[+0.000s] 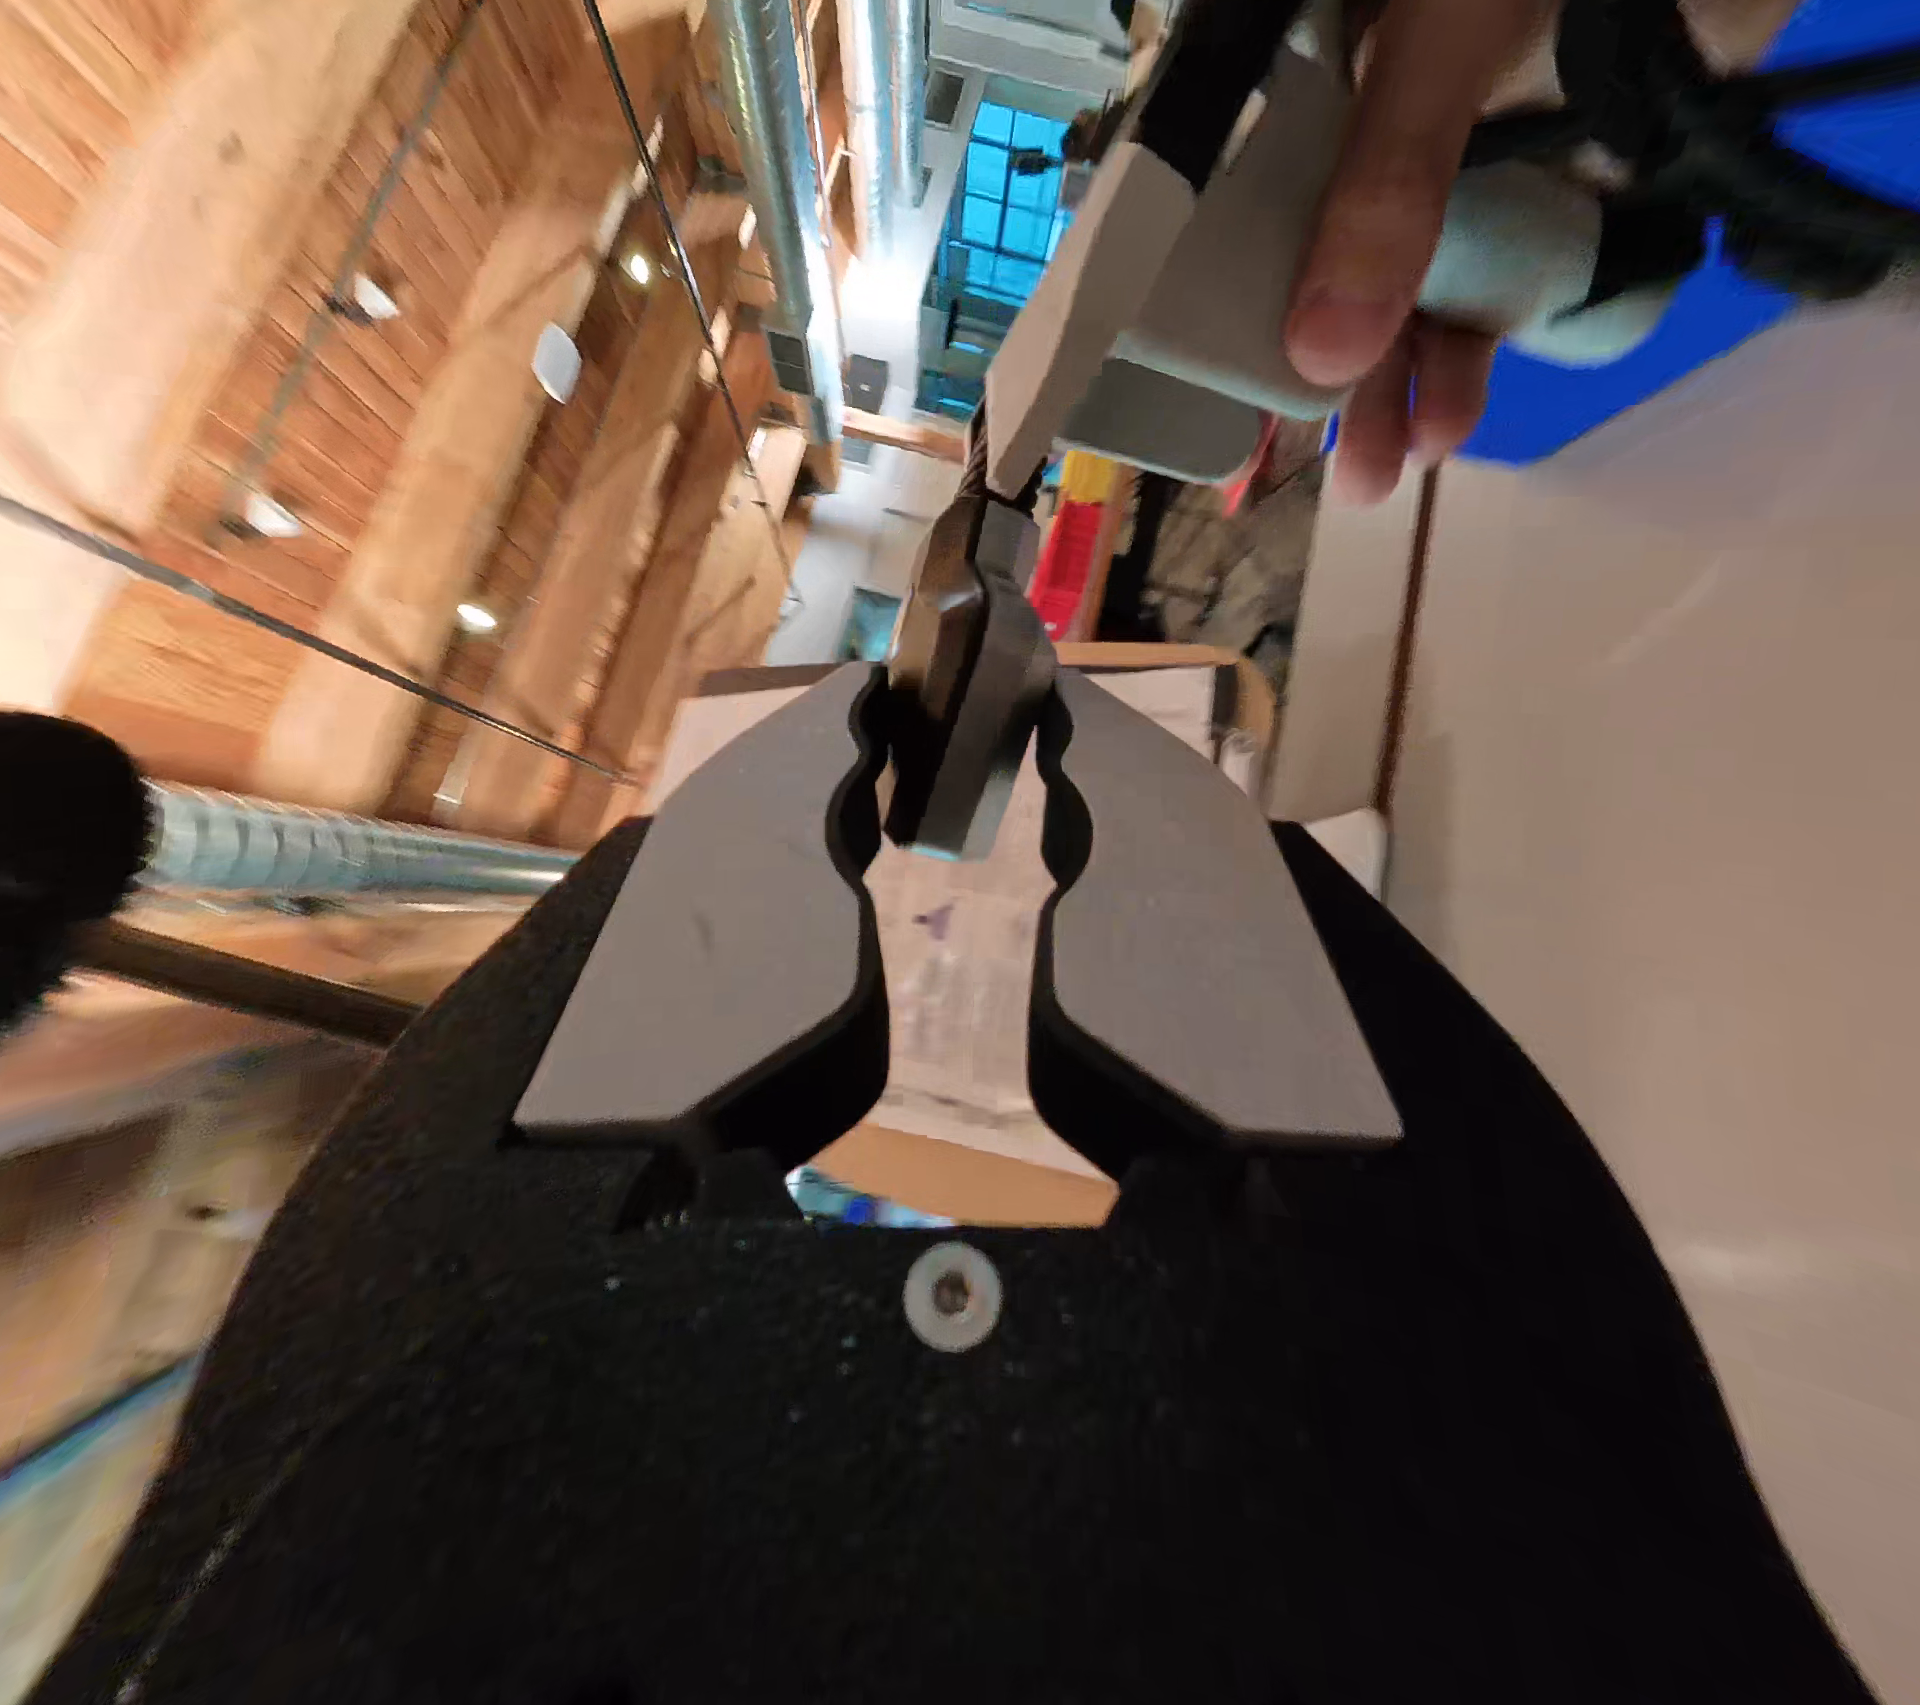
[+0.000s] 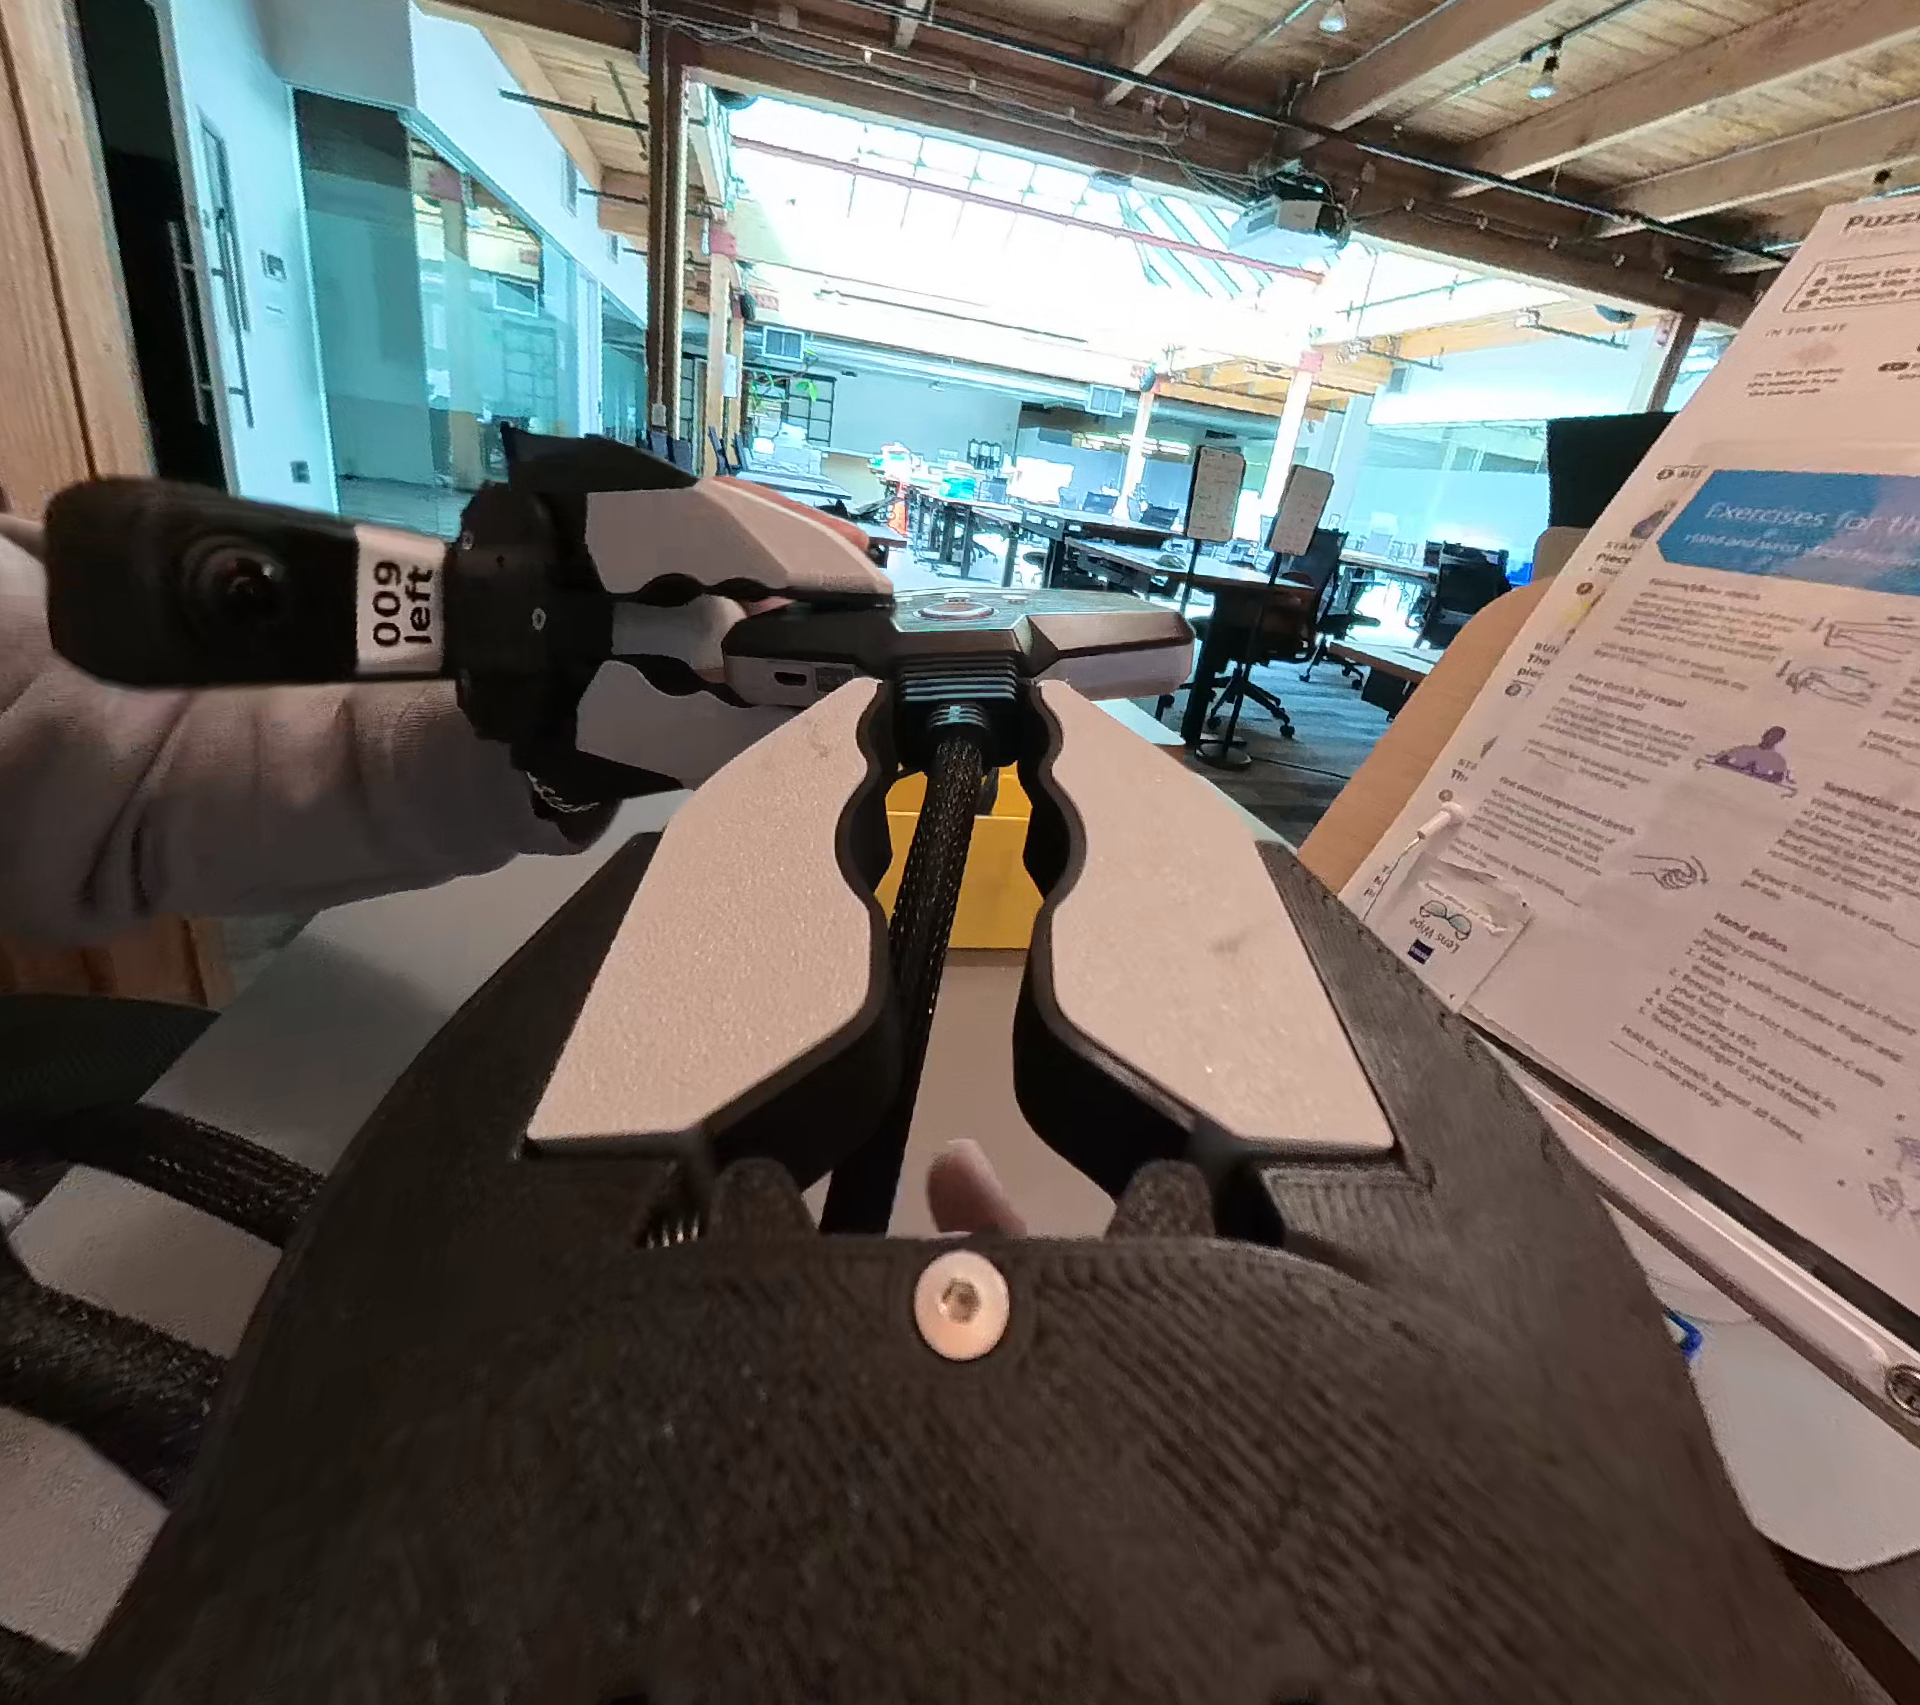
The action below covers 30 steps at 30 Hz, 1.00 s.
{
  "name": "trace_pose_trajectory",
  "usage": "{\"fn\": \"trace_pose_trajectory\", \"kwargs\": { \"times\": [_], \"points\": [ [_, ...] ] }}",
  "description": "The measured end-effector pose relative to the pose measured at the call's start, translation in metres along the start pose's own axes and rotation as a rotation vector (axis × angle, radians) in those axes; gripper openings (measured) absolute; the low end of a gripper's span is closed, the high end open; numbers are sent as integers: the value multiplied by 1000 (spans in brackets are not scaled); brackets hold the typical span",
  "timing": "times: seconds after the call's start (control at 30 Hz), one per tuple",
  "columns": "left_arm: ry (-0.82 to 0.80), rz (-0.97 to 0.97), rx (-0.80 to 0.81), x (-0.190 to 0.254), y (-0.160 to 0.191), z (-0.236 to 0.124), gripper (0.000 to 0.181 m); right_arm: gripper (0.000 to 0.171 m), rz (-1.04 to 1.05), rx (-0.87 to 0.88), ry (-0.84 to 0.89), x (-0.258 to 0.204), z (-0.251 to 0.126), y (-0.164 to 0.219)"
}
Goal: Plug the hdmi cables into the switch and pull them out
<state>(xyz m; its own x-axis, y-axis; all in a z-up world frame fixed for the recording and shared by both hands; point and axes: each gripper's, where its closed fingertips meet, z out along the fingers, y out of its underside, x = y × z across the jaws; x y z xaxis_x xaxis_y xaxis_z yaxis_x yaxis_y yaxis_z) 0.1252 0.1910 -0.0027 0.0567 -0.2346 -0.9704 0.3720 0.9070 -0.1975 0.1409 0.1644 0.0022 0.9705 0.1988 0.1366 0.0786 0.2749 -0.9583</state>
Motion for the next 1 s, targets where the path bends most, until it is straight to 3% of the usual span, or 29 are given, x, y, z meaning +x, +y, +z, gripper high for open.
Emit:
{"fn": "trace_pose_trajectory", "kwargs": {
  "times": [0.13,0.27,0.3,0.37,0.47,0.57,0.77,1.0],
  "points": [
    [46,-550,100,-11,2,-13,45,22,-29,20,37,7,-7,-7],
    [181,-1510,177,-21,18,-16,65,22,-80,35,55,11,-17,-11],
    [253,-1689,180,-16,20,-13,72,22,-88,41,50,10,-16,-10],
    [453,-1922,186,1,12,-7,69,22,-105,46,28,4,-10,-6],
    [583,-2128,214,17,-1,-1,61,22,-121,-16,4,-3,3,15],
    [547,-2327,207,34,4,7,28,22,-116,-46,2,-6,12,33],
    [371,-2734,303,58,21,7,22,23,-55,-82,-7,-3,10,66],
    [229,-2881,358,49,18,-1,22,23,-133,-65,0,-12,13,60]
  ]
}}
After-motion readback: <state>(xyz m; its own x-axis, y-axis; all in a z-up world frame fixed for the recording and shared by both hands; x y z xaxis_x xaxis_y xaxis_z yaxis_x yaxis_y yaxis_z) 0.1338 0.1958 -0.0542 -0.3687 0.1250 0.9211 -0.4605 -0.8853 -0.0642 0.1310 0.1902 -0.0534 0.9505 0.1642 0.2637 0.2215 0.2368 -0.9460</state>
